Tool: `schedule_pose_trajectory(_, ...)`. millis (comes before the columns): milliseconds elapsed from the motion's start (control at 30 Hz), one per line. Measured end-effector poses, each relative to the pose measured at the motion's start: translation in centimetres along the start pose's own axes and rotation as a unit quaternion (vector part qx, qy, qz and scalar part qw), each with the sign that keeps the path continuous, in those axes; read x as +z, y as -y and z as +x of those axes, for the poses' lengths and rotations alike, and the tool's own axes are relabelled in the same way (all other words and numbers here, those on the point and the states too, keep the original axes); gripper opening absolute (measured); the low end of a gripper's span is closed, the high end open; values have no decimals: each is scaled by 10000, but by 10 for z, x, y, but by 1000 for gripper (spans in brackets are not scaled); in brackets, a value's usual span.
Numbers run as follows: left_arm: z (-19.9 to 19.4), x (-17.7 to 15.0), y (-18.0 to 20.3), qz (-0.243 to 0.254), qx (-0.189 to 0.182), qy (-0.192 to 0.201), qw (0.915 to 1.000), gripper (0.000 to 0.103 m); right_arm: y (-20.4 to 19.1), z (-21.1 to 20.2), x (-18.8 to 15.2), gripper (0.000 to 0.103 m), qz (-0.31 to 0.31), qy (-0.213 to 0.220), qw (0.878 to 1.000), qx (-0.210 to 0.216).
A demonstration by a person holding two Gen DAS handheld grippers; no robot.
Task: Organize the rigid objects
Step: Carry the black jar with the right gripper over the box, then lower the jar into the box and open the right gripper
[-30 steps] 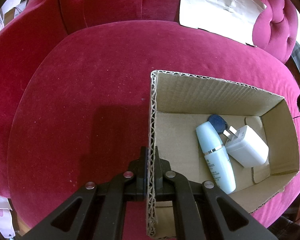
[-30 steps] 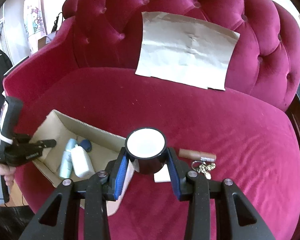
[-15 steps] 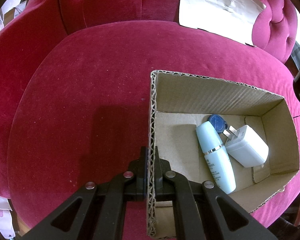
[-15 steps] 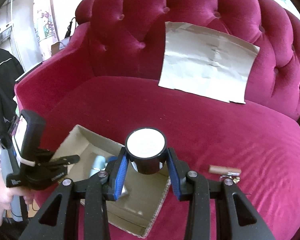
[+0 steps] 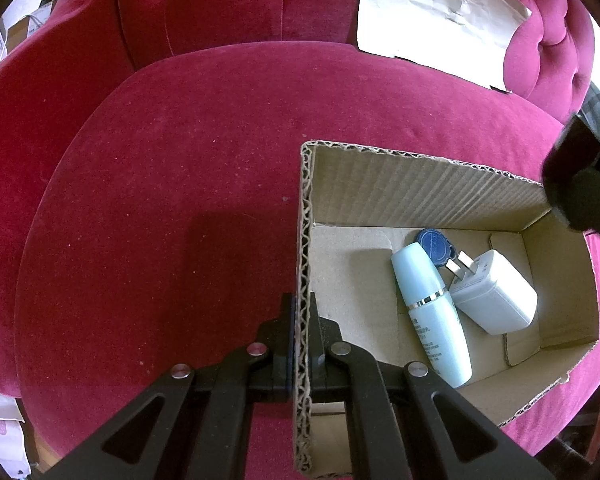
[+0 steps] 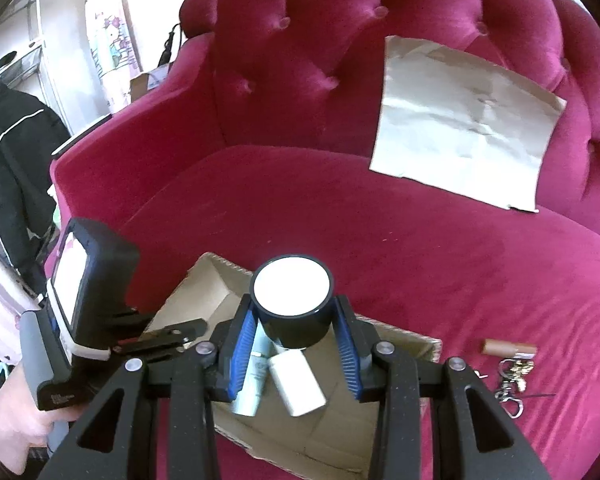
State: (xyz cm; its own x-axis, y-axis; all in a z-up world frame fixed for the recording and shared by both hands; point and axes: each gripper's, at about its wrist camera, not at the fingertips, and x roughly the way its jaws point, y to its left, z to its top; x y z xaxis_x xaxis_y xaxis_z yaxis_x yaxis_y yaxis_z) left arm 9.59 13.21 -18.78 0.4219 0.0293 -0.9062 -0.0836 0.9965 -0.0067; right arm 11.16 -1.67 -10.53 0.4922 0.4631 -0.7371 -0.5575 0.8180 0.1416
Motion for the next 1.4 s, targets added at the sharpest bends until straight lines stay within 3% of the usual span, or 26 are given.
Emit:
schedule_pose_trajectory(867,0,0,0,7,-9,13,10000,3,-20,40,-5,42,232,-404,9988,161)
schedule_pose_trajectory(1100,0,0,0,7,-6,16,10000,3,-17,40,-7,83,218,-359,9991,-70)
schedule_pose_trajectory(1300,0,0,0,-1,-10,14,10000,3,-10,38,-7,102,241,-317,9988,-298)
schedule_pose_trajectory(1400,0,0,1,21,12,15,10000,3,-9,35,-7,103,237,-306,9988,-300)
